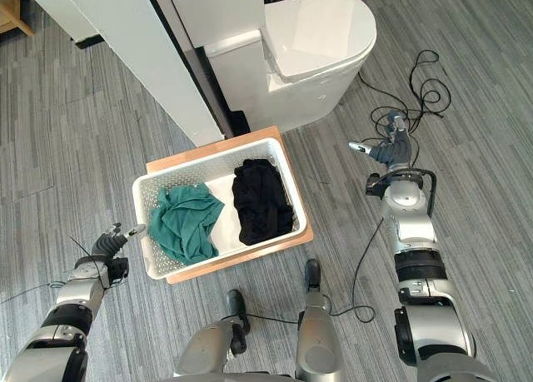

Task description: Pick up the laundry basket with both hands and put the clothes into the washing machine.

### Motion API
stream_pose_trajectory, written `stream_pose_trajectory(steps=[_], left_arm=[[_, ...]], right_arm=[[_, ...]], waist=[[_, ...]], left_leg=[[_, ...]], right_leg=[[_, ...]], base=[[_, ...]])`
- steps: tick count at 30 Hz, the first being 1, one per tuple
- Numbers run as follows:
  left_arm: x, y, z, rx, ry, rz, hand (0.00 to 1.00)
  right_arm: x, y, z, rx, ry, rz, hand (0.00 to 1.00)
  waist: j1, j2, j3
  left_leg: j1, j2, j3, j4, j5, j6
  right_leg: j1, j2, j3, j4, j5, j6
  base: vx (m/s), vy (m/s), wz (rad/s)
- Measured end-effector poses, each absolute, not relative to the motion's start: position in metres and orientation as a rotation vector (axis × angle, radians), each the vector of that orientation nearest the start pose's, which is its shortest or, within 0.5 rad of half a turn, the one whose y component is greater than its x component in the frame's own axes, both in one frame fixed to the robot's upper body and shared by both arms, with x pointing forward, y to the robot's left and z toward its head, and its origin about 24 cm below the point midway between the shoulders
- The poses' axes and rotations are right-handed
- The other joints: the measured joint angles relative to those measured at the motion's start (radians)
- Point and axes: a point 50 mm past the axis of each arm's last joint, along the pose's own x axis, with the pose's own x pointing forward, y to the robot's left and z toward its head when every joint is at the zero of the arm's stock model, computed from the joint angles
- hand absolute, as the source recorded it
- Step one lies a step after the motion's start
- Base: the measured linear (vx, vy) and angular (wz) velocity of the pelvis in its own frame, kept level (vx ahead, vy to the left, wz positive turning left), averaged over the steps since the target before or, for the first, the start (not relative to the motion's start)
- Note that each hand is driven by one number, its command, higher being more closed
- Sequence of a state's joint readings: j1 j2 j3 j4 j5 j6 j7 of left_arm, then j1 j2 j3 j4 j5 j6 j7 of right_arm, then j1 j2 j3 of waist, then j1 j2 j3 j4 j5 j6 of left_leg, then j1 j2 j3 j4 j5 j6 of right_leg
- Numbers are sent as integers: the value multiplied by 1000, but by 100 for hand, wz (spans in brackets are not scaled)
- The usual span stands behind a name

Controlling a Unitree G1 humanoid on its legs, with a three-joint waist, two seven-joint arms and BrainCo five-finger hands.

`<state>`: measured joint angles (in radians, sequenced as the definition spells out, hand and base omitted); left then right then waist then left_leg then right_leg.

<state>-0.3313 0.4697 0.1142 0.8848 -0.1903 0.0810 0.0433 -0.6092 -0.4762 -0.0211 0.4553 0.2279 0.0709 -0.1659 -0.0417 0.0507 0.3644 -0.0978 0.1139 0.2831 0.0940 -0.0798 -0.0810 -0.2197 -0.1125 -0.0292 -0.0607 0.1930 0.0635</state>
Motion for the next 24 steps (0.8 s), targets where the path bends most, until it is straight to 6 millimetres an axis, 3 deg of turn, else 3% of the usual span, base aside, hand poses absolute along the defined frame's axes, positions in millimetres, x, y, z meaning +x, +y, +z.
stream_pose_trajectory(steps=[8, 20, 24], left_arm=[[281, 304, -21, 149, 570, 363, 0], [296, 273, -27, 91, 578, 332, 0], [301, 266, -25, 80, 567, 326, 0]], right_arm=[[375, -228, 156, -241, -102, -177, 0], [390, -203, 130, -289, 54, -132, 0], [395, -203, 121, -296, 128, -149, 0]], waist=[[1, 11, 38], [1, 33, 85], [3, 46, 92]], left_leg=[[-31, -8, 0, 15, 0, 0], [-73, -10, -3, 30, 2, 3], [-75, -11, -6, 29, 2, 4]], right_leg=[[-31, -7, 14, 0, 14, -1], [-66, -10, 19, -1, 28, -2], [-66, -11, 17, -1, 28, -2]], base=[[-28, -2, -2], [-11, -2, 0], [-1, 0, 1]])
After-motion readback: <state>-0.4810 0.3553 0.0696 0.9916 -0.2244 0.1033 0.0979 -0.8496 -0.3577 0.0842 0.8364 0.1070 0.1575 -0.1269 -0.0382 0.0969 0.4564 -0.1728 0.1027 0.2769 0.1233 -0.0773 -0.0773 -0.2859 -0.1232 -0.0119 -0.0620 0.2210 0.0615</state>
